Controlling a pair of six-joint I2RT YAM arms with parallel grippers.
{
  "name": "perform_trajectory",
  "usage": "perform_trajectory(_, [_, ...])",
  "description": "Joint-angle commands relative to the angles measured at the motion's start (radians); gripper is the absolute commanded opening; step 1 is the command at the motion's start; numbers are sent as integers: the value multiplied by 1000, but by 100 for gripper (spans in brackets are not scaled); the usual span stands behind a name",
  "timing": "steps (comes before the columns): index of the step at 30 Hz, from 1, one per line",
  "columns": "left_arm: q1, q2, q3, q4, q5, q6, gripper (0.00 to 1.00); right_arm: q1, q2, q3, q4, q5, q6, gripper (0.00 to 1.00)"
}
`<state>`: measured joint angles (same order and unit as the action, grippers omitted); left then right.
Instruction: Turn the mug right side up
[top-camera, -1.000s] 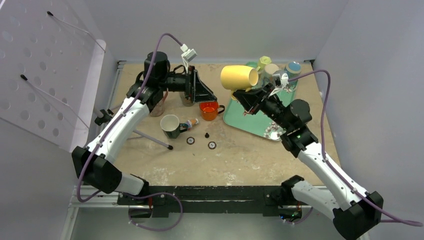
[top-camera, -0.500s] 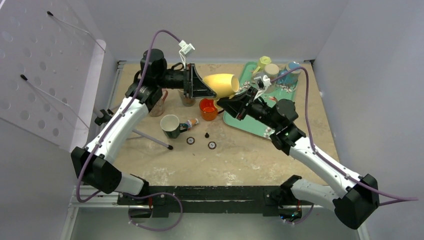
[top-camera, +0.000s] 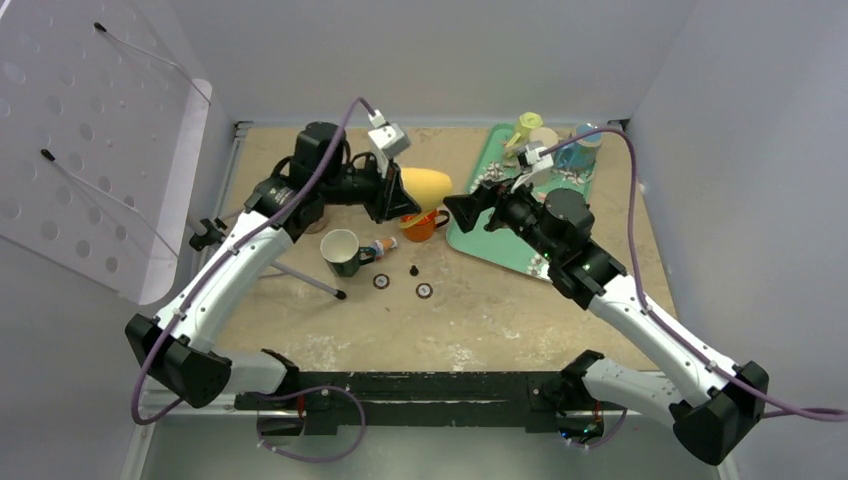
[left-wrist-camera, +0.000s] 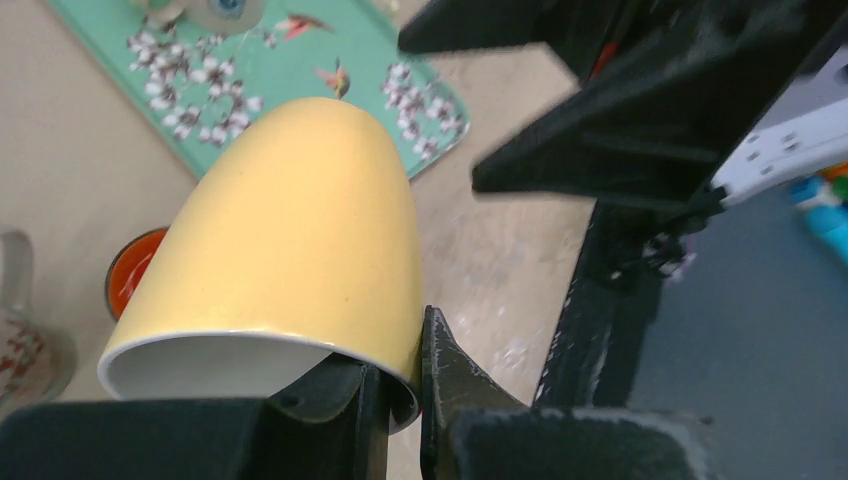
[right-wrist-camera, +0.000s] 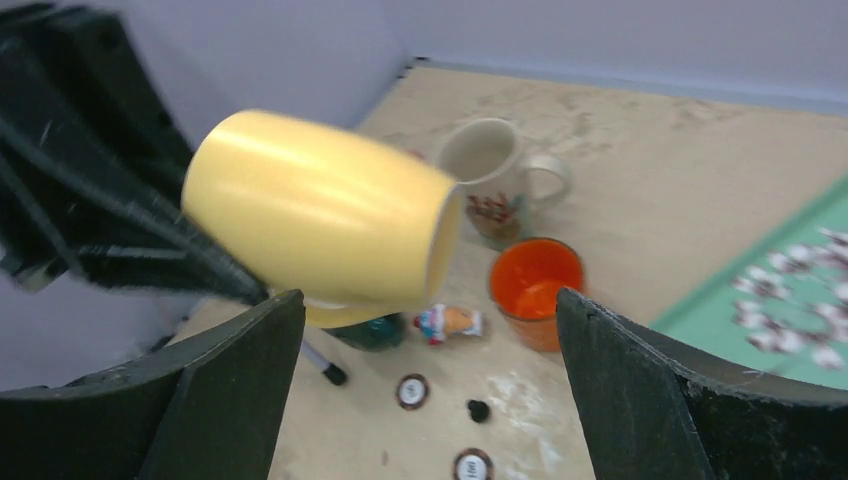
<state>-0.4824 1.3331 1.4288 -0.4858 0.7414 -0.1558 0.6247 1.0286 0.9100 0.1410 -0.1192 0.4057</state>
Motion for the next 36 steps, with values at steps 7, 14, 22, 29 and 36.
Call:
perform_trajectory(7, [-267, 28, 35, -657, -511, 640, 0, -105, -80, 98, -428, 574, -31, 98])
perform_trajectory(14, [-377, 38, -213, -714, -677, 724, 0, -129, -53, 55, -384, 530, -42, 98])
perform_trajectory(22, [-389, 80, -333, -605, -728, 743, 0, -157, 45, 92, -385, 563, 2, 98])
perform_trajectory(29, [-388, 171, -372, -554, -705, 785, 0, -191, 128, 126, -345, 650, 5, 98])
perform_trajectory(36, [-387, 169, -364, -557, -685, 782, 22, -287, 322, 300, -308, 664, -69, 97])
